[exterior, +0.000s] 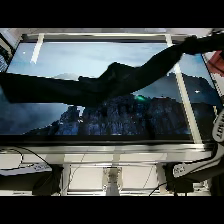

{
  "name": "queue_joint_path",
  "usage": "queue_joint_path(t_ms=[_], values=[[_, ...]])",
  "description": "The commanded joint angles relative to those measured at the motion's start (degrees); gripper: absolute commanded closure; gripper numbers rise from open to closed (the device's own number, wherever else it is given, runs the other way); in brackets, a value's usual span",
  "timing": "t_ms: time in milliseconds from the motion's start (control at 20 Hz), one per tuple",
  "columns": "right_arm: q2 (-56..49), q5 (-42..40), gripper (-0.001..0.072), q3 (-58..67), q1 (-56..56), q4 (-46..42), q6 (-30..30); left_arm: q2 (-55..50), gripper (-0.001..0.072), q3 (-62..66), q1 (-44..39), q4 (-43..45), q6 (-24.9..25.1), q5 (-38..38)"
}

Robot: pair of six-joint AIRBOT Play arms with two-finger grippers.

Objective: Fold the clothes and pants, and hang the long-sleeved shirts on hangers.

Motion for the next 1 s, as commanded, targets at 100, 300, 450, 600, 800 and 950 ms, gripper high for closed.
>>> queue_joint_path(t_ms=[100,300,450,600,800,950], values=[[7.13,6.64,0.0685,-0.13,-11.93,-2.86,1.62,3.85,0.0682,0.04,6.71,-2.05,-0.96,1.51],[7.39,12.22,0.0685,-2.25,-21.90,-4.33,5.81,3.30,0.0682,0.00,6.56,0.33,-1.40,1.46],[7.32,15.85,0.0685,-6.88,-25.05,-4.28,7.82,2.21,0.0682,-0.09,5.33,8.33,-3.65,0.15],[6.91,19.50,0.0685,-12.48,-23.54,-4.63,10.75,-0.22,0.0682,-0.17,0.85,16.57,-7.08,-2.51],[2.58,21.92,0.0685,-17.16,-15.93,-4.96,15.32,-7.02,0.0682,-0.11,-9.88,18.93,-13.60,-6.34],[-2.51,8.96,0.0685,-14.69,-10.08,0.83,17.40,-13.00,0.0683,0.68,-15.61,0.68,-15.89,3.54]])
